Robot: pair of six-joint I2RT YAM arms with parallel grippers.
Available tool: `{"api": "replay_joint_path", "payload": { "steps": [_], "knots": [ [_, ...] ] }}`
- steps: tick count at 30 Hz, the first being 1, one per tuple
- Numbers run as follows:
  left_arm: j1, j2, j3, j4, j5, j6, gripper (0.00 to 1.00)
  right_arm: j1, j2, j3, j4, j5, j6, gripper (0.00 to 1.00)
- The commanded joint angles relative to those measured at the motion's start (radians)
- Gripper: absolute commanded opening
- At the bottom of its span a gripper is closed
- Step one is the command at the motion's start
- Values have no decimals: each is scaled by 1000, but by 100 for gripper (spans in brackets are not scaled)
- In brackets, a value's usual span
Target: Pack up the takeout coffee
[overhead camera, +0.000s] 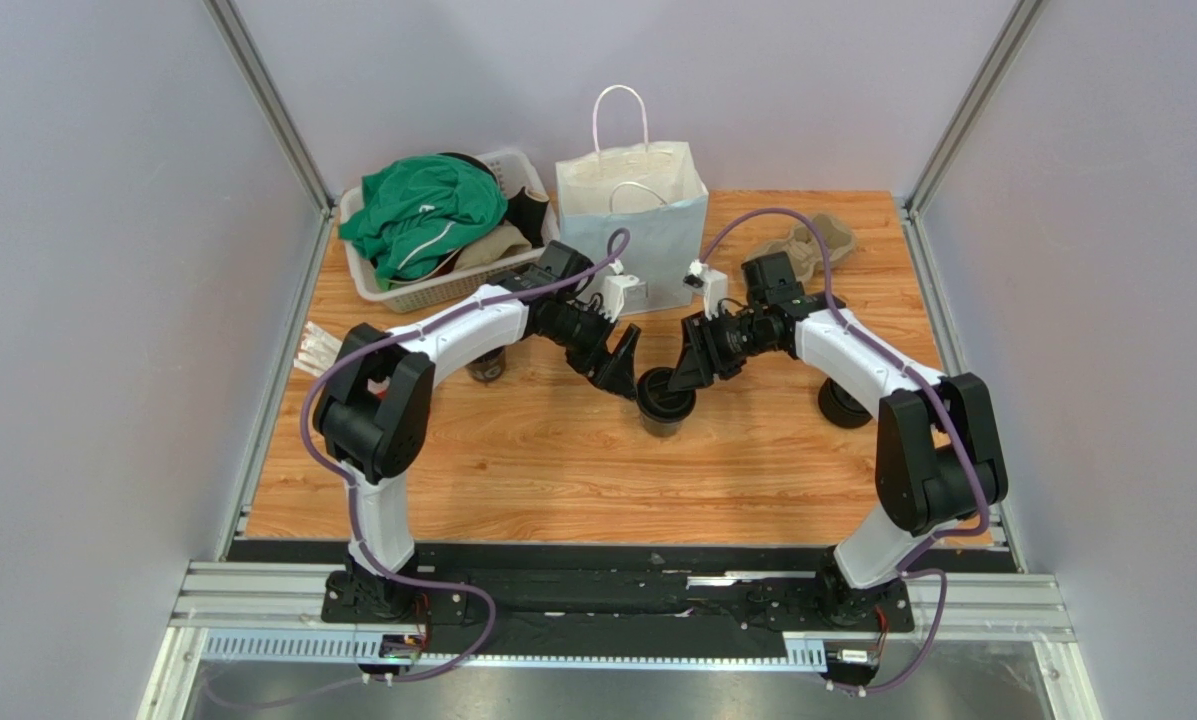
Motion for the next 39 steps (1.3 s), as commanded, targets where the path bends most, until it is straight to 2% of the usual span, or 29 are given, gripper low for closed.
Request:
{"api": "replay_joint_path", "payload": {
  "steps": [1,8,21,32,39],
  "knots": [
    [-9,32,59,39,73,-67,87,4,41,-22,19,98,-29,47],
    [-9,52,64,70,68,-85,85,4,41,-23,19,96,-30,46],
    [-9,77,27,50,-21,-55,66,21,49,-31,19,118,-44,46],
    [-4,146,43,-2,-18,-52,59,22,64,-34,16,127,-50,46],
    [25,57,56,39,57,-52,66,22,84,-19,-1,124,-73,46]
  ]
}}
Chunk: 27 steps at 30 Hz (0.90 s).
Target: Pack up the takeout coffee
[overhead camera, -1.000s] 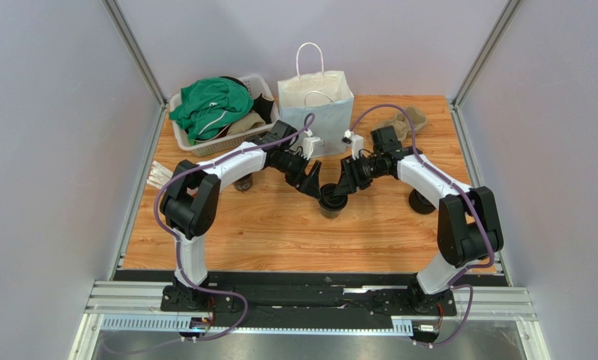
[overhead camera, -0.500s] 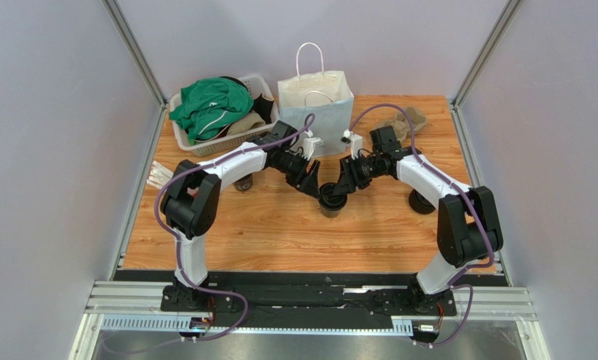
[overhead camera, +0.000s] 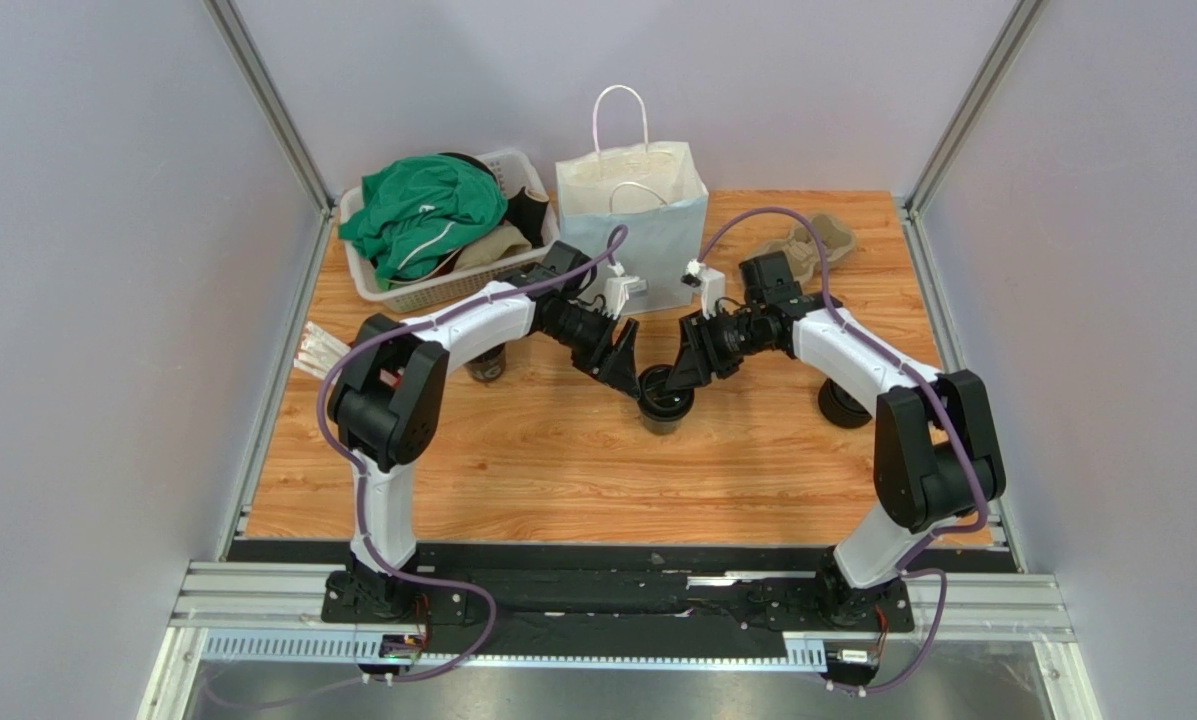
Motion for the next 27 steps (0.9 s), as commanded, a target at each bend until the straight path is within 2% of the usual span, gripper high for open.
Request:
{"api": "replay_joint_path", "payload": {
  "steps": [1,9,17,27],
  "knots": [
    [20,-36,25,45,-49,36,67,15,74,-16,-25,125,-72,46],
    [47,-65,88,40,-47,36,69,15,124,64,-120,102,-178,47],
    [69,-73,32,91,-12,22,69,15,184,159,-237,64,-291,48],
    [67,-39,38,109,39,-9,68,18,207,191,-259,58,-340,48]
  ]
}}
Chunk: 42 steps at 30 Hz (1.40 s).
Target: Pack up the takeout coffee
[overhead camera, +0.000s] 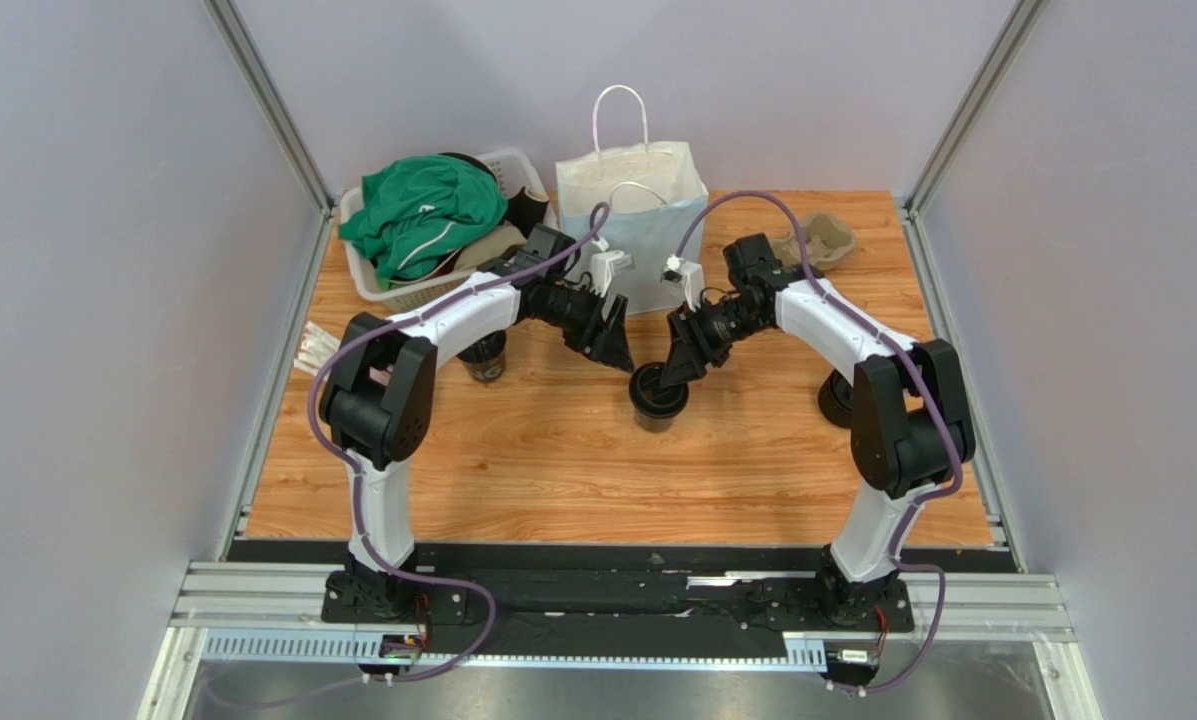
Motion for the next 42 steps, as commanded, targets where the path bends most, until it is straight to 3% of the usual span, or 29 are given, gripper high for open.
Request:
{"api": "replay_joint_path", "payload": {
  "steps": [1,9,23,33,42],
  "knots": [
    [2,-27,16,39,59,-13,68,12,54,-13,-44,139,-97,48],
    [-19,-6,24,31,65,-2,68,24,51,-21,-19,139,-83,48],
    [-47,34,18,37,-59,5,65,28,34,-46,-8,122,-92,48],
    [-19,-29,-34,140,112,-34,66,26,36,-55,-12,113,-106,49],
    [13,-30,-59,201,147,-73,66,28,37,-58,-13,108,-109,49]
  ]
}}
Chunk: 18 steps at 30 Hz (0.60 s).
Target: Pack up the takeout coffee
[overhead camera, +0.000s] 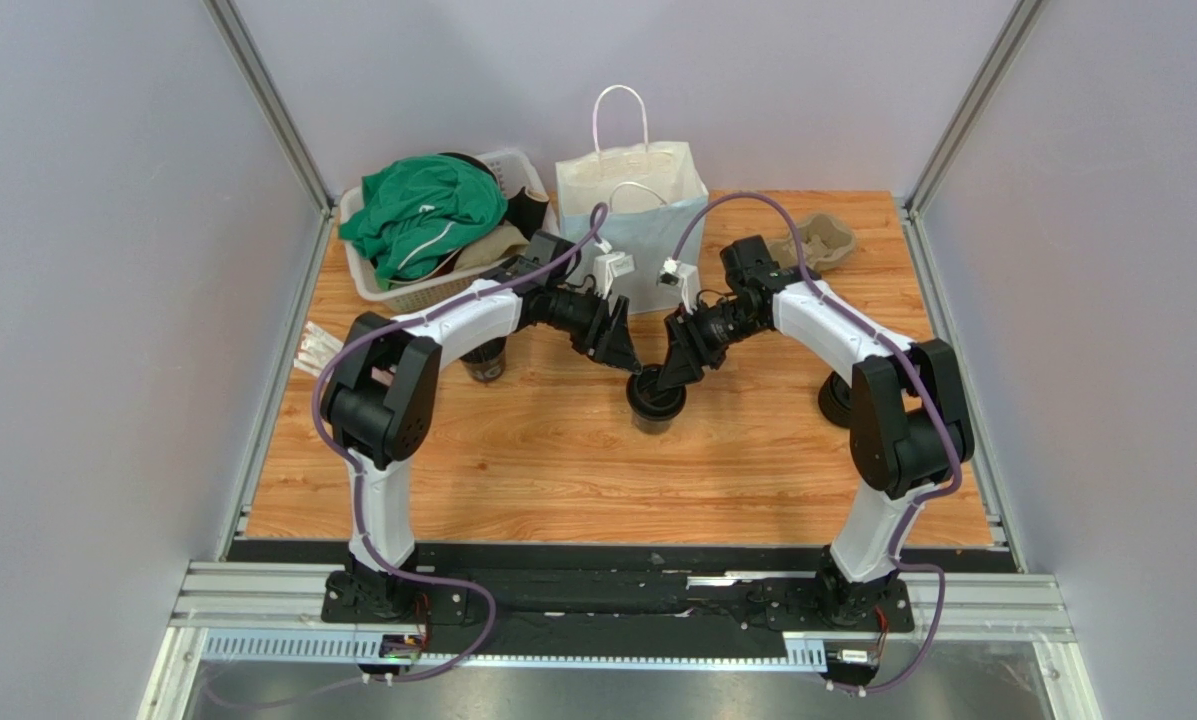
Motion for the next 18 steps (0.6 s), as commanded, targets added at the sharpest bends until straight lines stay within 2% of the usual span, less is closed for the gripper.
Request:
{"api": "replay_joint_path", "payload": {
  "steps": [1,18],
  "knots": [
    [21,-35,-17,84,54,-37,65,16,36,-49,-26,131,-78,49],
    [4,28,-2,-37,-15,57,62,18,39,-46,-20,137,-73,49]
  ]
}}
